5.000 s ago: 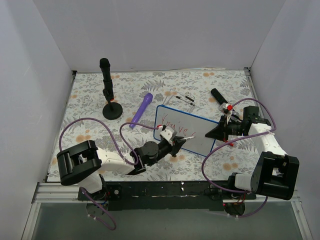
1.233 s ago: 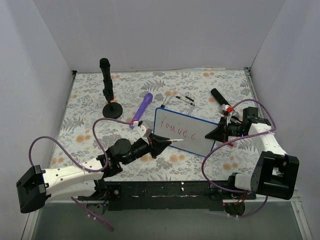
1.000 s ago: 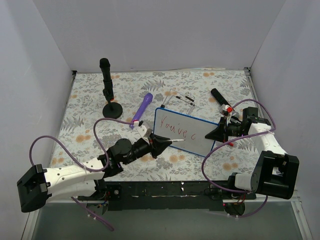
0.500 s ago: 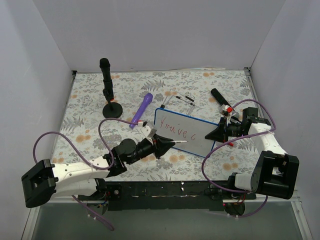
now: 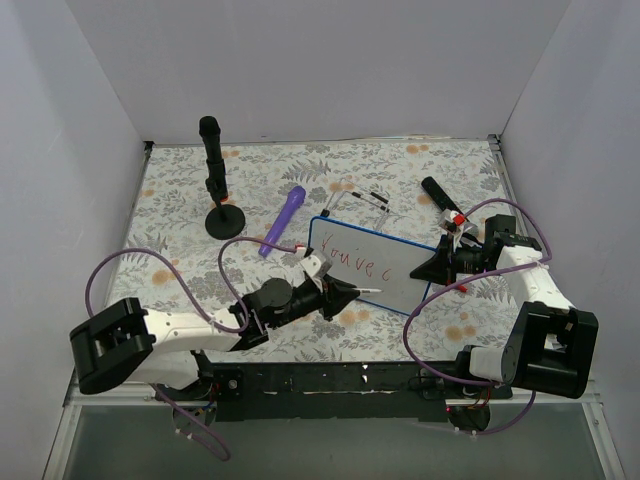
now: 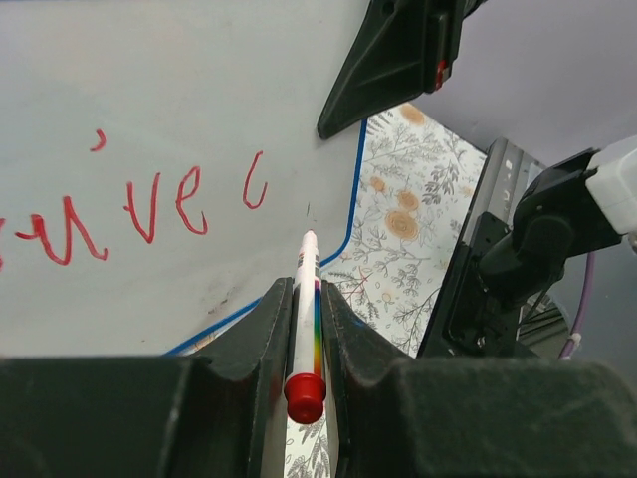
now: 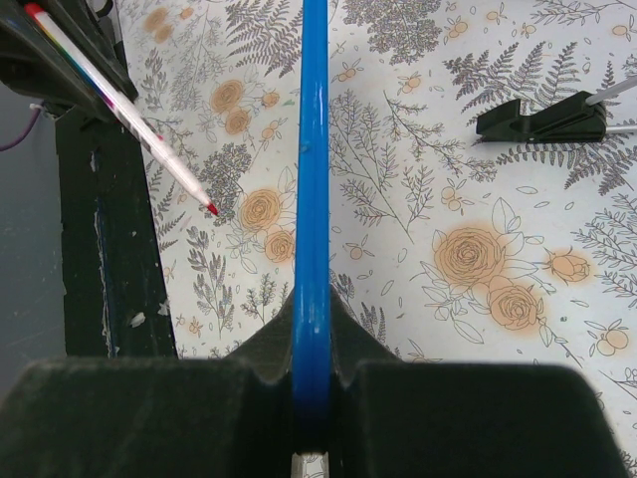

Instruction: Write a sentence on the whiteboard

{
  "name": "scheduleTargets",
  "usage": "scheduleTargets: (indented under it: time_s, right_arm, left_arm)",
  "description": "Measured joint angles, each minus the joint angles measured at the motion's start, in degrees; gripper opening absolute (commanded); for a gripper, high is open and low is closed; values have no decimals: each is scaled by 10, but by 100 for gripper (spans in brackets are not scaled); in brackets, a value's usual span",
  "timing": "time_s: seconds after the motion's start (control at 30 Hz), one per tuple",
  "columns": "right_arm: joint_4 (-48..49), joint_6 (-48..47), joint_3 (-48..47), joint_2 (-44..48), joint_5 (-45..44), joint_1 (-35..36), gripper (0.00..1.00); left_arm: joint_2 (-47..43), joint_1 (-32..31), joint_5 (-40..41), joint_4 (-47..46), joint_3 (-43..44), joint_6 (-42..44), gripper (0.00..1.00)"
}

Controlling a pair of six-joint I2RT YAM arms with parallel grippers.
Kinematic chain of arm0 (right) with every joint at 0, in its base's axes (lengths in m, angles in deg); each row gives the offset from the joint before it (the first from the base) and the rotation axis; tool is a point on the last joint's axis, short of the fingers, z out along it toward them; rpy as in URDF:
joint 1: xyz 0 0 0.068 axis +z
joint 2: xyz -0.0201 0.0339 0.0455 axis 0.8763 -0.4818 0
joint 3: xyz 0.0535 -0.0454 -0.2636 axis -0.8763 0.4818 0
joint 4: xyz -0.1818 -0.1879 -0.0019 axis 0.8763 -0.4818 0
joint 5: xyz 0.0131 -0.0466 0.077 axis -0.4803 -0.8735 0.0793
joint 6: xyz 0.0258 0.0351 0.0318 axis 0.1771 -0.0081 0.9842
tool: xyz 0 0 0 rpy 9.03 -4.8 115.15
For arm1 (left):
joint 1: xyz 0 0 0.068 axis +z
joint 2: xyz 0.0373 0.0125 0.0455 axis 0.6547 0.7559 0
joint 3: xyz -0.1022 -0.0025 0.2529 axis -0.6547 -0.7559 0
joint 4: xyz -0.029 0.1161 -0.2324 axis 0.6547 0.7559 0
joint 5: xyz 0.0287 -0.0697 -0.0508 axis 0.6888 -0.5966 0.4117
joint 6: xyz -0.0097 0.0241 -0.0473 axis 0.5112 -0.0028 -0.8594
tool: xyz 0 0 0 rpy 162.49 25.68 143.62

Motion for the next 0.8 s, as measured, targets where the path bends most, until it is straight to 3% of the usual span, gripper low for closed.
scheduleTargets:
  time_s: [0.3, 0.8]
  right_arm:
    - [0, 0, 0, 0, 0, 0, 1]
    - [-1, 0, 0, 0, 0, 0, 1]
  left_arm:
    - [103, -14, 2, -37, 46, 23, 0]
    - [136, -14, 29, -51, 87, 61, 0]
